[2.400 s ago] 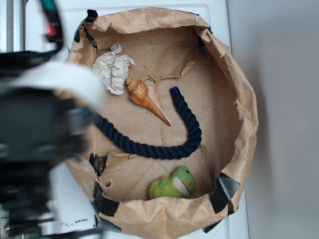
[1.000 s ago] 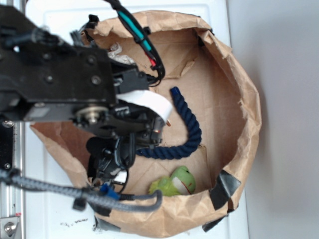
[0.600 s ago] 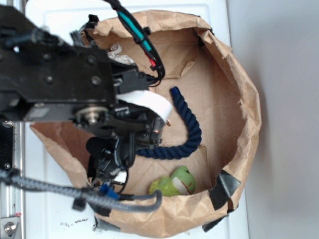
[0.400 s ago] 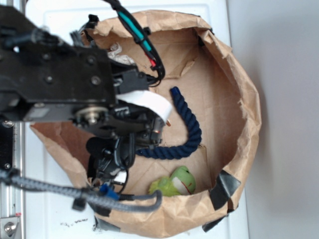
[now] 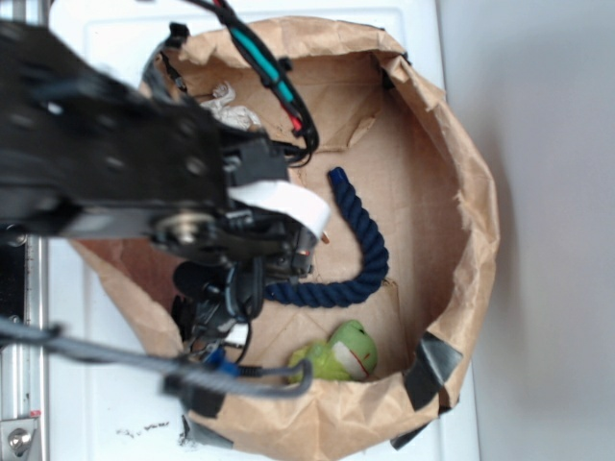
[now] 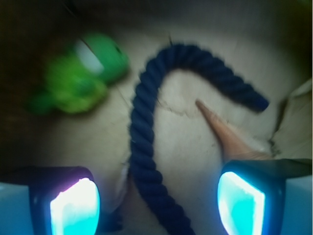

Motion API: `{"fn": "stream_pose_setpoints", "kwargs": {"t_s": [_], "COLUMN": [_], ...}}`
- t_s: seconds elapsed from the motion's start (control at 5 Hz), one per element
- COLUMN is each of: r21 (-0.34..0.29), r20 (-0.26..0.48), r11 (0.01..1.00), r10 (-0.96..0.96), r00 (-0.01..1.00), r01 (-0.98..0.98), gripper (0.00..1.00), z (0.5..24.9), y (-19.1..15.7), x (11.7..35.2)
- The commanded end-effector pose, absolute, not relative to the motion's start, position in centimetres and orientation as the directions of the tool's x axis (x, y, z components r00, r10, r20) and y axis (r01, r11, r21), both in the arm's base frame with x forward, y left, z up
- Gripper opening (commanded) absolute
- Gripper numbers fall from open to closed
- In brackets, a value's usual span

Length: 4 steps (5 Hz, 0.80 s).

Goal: Grab the blue rope.

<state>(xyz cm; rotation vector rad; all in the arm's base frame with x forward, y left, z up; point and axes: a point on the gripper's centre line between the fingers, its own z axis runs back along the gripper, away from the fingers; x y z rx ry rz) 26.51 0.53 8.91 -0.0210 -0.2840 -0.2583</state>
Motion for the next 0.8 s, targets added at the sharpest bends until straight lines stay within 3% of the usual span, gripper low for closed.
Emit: {"fn": "stream_pose_setpoints", "kwargs": {"t_s": [0.0,0.2,0.4,0.6], "r21": [0.073,0.067,0.072,0.088], "r20": [0.273,0.26,0.249,0.245], "r11": [0.965,0.964,0.97,0.973], "r10": [-0.264,-0.264,-0.241,-0.228], "r00": [0.925,0.929,0.938,0.942], "r01": [0.253,0.256,0.231,0.212], "gripper": [1.0,1.0,0.0,0.0], "z": [6.4,5.1,4.4,4.2], "y": [-0.7,-0.9,-1.2,-1.1], "x": [29.2,30.3,30.8,30.7]}}
